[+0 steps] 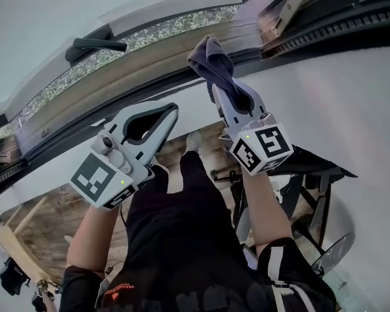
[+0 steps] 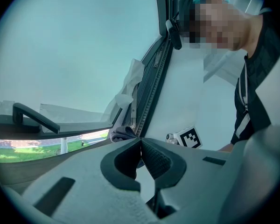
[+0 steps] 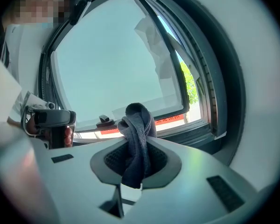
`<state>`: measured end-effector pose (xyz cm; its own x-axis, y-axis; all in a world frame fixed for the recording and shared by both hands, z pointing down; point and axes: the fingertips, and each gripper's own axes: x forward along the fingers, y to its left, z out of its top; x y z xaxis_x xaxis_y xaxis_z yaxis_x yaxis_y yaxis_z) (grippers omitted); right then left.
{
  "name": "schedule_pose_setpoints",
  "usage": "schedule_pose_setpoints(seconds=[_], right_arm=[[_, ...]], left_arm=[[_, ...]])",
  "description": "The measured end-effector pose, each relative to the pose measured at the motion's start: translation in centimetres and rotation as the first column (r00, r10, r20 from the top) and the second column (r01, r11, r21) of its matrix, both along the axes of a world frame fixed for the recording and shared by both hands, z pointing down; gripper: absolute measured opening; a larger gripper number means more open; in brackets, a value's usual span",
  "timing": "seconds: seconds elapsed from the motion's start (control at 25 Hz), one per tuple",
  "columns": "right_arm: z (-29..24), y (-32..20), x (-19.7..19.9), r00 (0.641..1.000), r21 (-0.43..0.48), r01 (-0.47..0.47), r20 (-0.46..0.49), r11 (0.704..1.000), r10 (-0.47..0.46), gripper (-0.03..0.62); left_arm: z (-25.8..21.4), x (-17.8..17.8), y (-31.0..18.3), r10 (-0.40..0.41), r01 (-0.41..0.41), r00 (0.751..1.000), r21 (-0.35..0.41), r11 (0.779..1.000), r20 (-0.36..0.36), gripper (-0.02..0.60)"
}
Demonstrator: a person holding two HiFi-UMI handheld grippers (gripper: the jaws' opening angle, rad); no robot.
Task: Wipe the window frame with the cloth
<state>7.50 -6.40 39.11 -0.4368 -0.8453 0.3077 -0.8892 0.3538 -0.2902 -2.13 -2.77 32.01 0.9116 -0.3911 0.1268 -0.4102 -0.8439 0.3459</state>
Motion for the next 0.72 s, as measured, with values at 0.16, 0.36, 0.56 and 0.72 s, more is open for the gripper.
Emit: schedule_pose_setpoints(seconds=[0.16, 0.36, 0.56, 0.72], right_arm=[[-0.9, 0.0, 0.3, 1.000, 0.013, 0.001, 0.005, 1.000, -0.001, 0.043], [-3.3, -0.2, 1.1, 1.000, 0.050, -0.001, 0.010, 0.999, 0.000, 0.043], [-5.8, -0.6, 2.1, 1.000, 0.089, -0.002, 0.016, 0.996, 0.000, 0.044], [-7.5, -0.8, 3.0, 1.000, 0.114, -0.009, 0.009, 0.993, 0.008, 0.044]], left_arm=[[-0.3, 0.3, -0.1, -0.002, 0.002, 1.000, 0.003, 1.000, -0.003, 0.020], [-1.0, 0.8, -0.3, 0.000, 0.000, 1.000, 0.016, 1.000, -0.009, 0.020], [-1.9, 1.6, -0.6, 0.009, -0.009, 1.000, 0.032, 0.999, -0.017, 0.020], [-2.6, 2.2, -0.9, 0.015, -0.014, 1.000, 0.042, 0.999, -0.021, 0.020]])
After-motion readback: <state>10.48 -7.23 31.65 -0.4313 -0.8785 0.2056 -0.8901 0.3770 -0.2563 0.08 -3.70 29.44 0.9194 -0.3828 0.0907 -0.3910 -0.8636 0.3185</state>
